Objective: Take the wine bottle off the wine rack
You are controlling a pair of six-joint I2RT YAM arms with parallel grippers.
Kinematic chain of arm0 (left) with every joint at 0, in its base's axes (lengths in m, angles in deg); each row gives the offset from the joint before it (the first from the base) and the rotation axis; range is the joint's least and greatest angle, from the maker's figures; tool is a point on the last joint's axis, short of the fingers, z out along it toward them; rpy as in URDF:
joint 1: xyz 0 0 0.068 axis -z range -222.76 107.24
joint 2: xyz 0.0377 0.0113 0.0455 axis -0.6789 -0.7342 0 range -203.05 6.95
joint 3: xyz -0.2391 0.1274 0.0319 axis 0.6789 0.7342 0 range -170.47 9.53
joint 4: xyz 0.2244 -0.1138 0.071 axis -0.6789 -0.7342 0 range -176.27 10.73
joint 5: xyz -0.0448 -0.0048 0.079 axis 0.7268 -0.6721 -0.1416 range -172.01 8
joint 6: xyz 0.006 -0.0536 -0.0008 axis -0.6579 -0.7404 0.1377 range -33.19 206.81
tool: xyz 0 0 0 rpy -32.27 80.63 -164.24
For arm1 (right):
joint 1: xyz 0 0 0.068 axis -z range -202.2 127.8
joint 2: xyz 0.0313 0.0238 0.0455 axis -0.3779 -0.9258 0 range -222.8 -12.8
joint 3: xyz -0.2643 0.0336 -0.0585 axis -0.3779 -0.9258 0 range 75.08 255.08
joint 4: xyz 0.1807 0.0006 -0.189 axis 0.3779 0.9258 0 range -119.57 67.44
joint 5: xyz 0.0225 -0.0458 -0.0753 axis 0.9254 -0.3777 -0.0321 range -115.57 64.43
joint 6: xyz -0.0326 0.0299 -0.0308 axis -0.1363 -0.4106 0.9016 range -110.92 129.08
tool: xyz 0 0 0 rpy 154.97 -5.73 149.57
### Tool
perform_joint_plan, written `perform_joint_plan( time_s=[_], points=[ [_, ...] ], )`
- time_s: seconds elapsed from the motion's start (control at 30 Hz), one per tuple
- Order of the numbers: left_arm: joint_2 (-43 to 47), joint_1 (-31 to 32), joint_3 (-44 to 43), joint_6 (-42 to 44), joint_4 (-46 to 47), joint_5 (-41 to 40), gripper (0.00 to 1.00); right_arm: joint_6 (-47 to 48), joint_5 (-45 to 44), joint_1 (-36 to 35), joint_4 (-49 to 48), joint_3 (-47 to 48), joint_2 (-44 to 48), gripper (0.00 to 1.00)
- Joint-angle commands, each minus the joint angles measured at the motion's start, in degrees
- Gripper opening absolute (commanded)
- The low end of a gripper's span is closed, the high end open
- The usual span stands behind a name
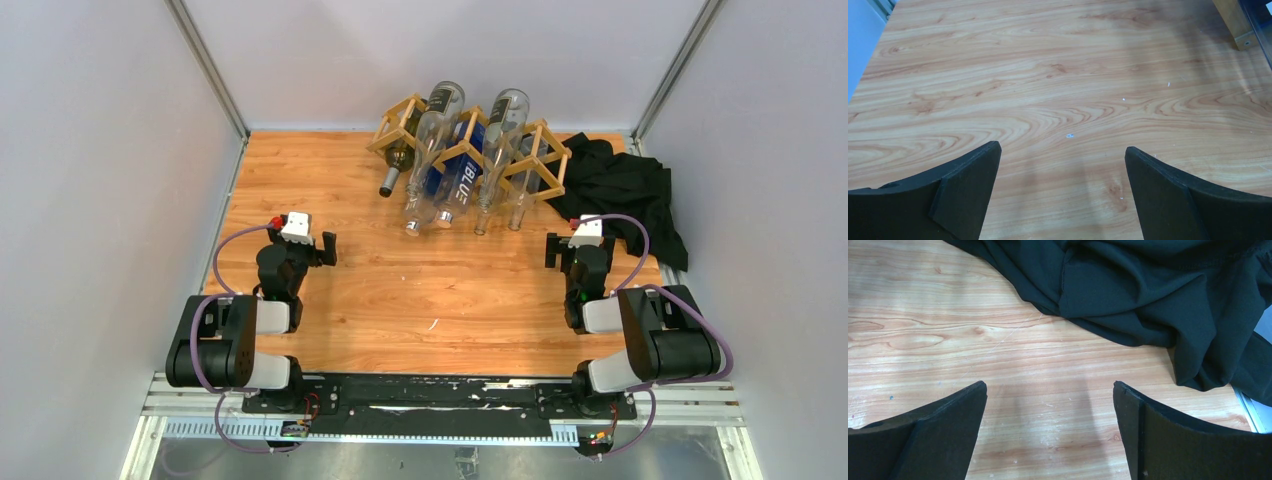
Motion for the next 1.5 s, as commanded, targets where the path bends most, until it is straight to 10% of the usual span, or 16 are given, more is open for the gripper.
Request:
perform_joint_plan(
  time_s=[0.0,0.57,1.07,1.23,1.47],
  points=[
    [-0.04,-0.20,-0.38,0.11,1.63,-0.56,1.00,0.43,0.43,0.85,-0.12,0.82,0.21,1.00],
    [0.66,-0.28,-0.93,0.50,0.13,0.31,1.00,0.27,-0.44,0.94,-0.10,1.02,0.43,1.00],
    [13.33,-0.71,-28.85,7.13,-57.14,-3.39,1.00,-11.82,-8.20,0.94,51.79,23.73,20.24,1.00],
    [14.52,-1.22,-40.06,6.40,-73.68,-3.65,1.00,-36.57,-15.35,2.87,71.94,28.74,24.71,1.00],
    [15.17,-2.46,-50.80,4.47,-85.48,-2.81,1.00,-40.23,6.09,8.45,81.26,34.61,25.82,1.00]
  ],
)
